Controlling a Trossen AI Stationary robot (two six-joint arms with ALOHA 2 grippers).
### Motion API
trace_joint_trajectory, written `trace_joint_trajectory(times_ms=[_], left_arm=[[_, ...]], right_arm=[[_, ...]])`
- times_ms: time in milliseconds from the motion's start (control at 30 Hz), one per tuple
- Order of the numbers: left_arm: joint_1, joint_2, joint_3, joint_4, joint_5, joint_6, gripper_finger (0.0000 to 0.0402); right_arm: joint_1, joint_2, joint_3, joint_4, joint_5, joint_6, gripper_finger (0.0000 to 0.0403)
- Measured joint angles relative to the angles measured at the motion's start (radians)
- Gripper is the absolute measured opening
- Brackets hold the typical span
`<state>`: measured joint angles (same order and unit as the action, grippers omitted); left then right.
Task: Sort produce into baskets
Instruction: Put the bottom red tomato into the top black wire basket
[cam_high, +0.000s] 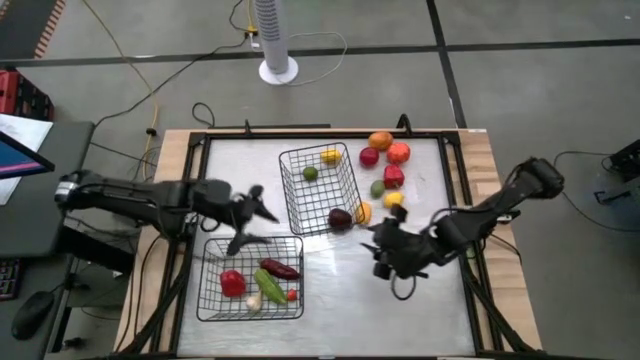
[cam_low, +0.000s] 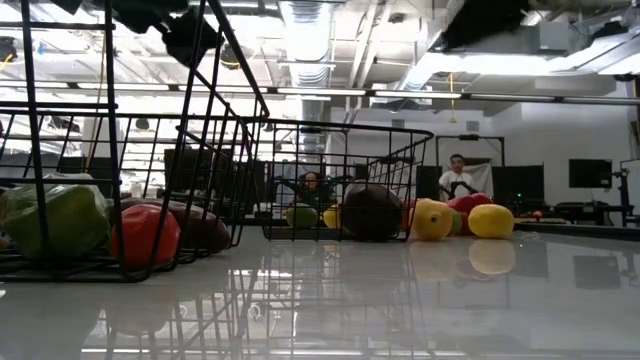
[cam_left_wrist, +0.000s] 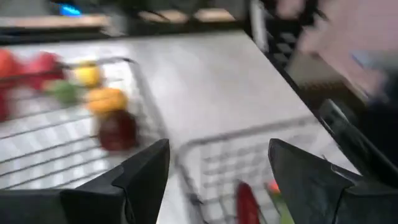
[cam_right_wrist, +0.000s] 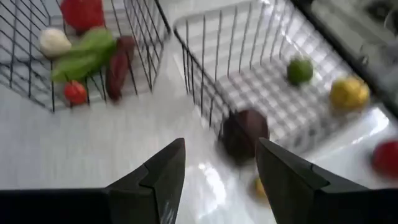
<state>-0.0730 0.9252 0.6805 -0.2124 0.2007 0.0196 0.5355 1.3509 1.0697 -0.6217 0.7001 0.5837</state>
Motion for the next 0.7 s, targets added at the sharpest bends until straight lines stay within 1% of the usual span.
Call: trace_joint_trajectory(times_ms=[133,233,333,467,533,600,633,700], left_arm=[[-0.112,0.093,0.004,-0.027,-0.065,0.028,0.0261],[-0.186,0.145,0.005,-0.01,-0.08,0.013,0.0261],[-0.255,0.172,0.005,0.005,-0.132,-0.022,0.0261],[-0.328,0.218,0.006,0.023,-0.285,-0.098,0.0261],[-0.353,0.261,0.007,0.058,-0.29,-0.154,0.0261],[-0.372,0.32,0.035,0.051,-0.286,-0.204,0.0261],[-0.38,0.354,0.06,0.041,-0.29,-0.221,0.0261],[-0.392,0.422,0.124,-0.028,-0.296,-0.246,0.0261]], right_arm=[[0.051,-0.063,-0.122,0.017,0.031,0.114,0.0221],[0.064,-0.083,-0.164,0.021,0.064,0.129,0.0221],[0.056,-0.084,-0.166,0.033,0.11,0.097,0.022],[0.033,-0.084,-0.166,0.057,0.138,0.017,0.022],[0.015,-0.084,-0.166,0.055,0.14,-0.007,0.022],[0.001,-0.084,-0.166,0.051,0.141,-0.015,0.022],[-0.006,-0.084,-0.166,0.047,0.14,-0.018,0.022],[-0.02,-0.084,-0.166,0.049,0.14,-0.032,0.022]])
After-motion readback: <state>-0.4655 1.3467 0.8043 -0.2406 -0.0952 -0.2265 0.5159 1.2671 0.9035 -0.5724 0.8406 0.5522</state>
